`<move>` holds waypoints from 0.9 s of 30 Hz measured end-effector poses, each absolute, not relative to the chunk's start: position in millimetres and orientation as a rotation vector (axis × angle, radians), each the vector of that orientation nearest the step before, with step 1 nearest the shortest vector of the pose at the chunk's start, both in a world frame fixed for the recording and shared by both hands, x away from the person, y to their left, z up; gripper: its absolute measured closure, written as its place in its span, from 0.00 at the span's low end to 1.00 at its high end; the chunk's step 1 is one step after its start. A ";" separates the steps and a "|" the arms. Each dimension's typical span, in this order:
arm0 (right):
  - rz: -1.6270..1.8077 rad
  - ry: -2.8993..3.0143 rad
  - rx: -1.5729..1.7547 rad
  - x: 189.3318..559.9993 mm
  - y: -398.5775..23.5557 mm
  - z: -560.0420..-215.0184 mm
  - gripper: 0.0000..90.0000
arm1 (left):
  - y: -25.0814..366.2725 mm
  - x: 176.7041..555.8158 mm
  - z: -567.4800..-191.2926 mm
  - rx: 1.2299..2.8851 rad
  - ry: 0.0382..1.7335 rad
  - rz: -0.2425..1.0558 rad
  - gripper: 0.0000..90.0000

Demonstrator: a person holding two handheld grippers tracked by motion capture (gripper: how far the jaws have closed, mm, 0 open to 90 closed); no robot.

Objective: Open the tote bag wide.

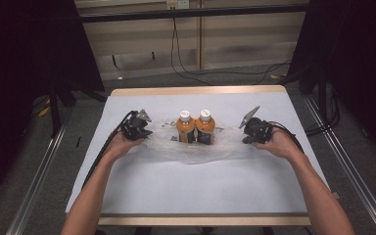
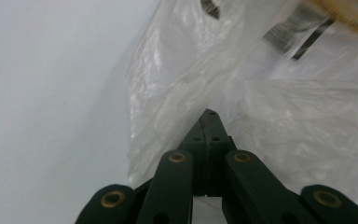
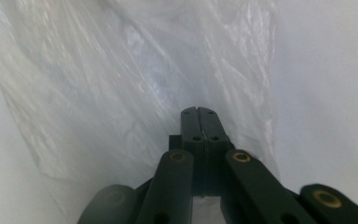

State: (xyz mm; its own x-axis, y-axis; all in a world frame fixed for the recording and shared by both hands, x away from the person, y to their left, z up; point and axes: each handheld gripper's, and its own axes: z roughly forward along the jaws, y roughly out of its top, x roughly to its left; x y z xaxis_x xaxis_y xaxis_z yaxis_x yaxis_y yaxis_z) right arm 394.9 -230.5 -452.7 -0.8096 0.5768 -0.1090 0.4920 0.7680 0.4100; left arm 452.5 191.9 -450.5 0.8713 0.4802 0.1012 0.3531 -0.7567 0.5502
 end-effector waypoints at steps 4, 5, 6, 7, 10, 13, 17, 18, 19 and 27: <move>0.696 2.703 0.852 392.5 -231.8 -443.4 1.00 | 195.9 447.3 -438.7 2.402 0.608 0.308 1.00; 0.720 2.698 0.856 391.7 -231.2 -441.0 1.00 | 197.8 446.0 -434.0 2.381 0.609 0.296 1.00; 0.756 2.690 0.848 391.2 -230.7 -438.1 1.00 | 198.3 444.7 -431.4 2.344 0.614 0.297 1.00; 0.802 2.676 0.830 390.8 -229.7 -435.7 1.00 | 198.8 443.8 -428.9 2.326 0.614 0.277 1.00; 0.895 2.650 0.821 388.3 -226.1 -428.6 1.00 | 200.7 439.8 -423.3 2.301 0.603 0.270 1.00; 0.976 2.618 0.842 388.5 -225.5 -422.9 1.00 | 200.4 432.1 -415.0 2.248 0.584 0.278 1.00; 1.090 2.594 0.846 390.7 -220.7 -416.8 1.00 | 189.7 416.2 -401.3 2.138 0.525 0.220 1.00; 1.094 2.598 0.839 391.2 -217.6 -415.7 1.00 | 183.3 411.3 -399.9 2.132 0.503 0.222 1.00; 1.105 2.594 0.841 391.6 -214.2 -414.6 1.00 | 177.3 406.2 -398.8 2.133 0.473 0.217 1.00; 1.154 2.573 0.841 406.6 -189.1 -410.8 1.00 | 128.6 375.1 -401.9 2.143 0.333 0.168 1.00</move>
